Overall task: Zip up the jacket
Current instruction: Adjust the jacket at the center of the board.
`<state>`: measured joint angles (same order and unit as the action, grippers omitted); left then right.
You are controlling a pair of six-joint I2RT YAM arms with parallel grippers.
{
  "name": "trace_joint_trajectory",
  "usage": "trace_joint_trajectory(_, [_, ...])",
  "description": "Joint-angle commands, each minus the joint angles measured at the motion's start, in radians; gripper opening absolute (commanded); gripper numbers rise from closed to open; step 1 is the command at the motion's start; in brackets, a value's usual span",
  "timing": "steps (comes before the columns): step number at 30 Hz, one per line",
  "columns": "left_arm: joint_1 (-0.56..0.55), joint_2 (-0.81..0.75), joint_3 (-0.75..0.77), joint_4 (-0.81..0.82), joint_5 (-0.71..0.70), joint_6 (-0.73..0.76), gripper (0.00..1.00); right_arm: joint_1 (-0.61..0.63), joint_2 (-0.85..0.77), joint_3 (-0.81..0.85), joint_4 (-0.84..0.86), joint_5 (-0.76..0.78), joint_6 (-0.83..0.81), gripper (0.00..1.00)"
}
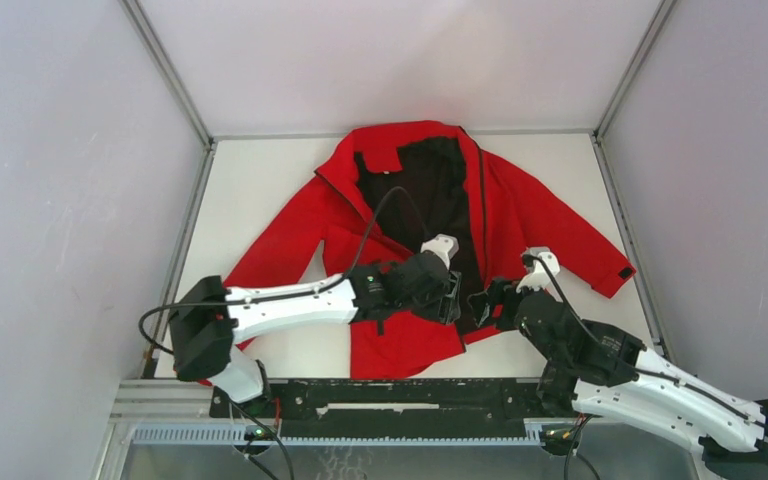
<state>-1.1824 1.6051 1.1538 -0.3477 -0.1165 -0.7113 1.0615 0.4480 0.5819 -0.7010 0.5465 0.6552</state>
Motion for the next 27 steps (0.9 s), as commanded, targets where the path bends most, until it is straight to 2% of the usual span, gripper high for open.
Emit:
trace_joint_trajectory(1, [-0.005, -0.143, -0.058, 0.071, -0.013, -0.003, 0.60, -0.003, 0.020, 0.019, 0.016, 0.055, 0.021, 0.76])
trace_joint_trajectory(3, [-0.008, -0.178, -0.100, 0.075, -0.026, -0.011, 0.64, -0.007, 0.040, 0.021, 0.030, 0.057, 0.013, 0.76])
trace_joint_trajectory(11, [-0.003, -0.330, -0.292, 0.124, -0.109, -0.062, 0.68, -0.071, 0.099, 0.020, 0.029, 0.045, 0.002, 0.77])
trace_joint_trajectory(15, [0.020, -0.299, -0.355, 0.206, -0.047, -0.085, 0.67, -0.161, 0.130, 0.013, 0.042, 0.014, -0.010, 0.77])
trace_joint_trajectory(20, [0.040, -0.210, -0.389, 0.292, 0.031, -0.104, 0.65, -0.306, 0.190, -0.008, 0.093, -0.112, -0.044, 0.76])
trace_joint_trajectory(27, [0.103, -0.081, -0.460, 0.397, 0.106, -0.142, 0.61, -0.345, 0.227, -0.046, 0.151, -0.170, -0.048, 0.76])
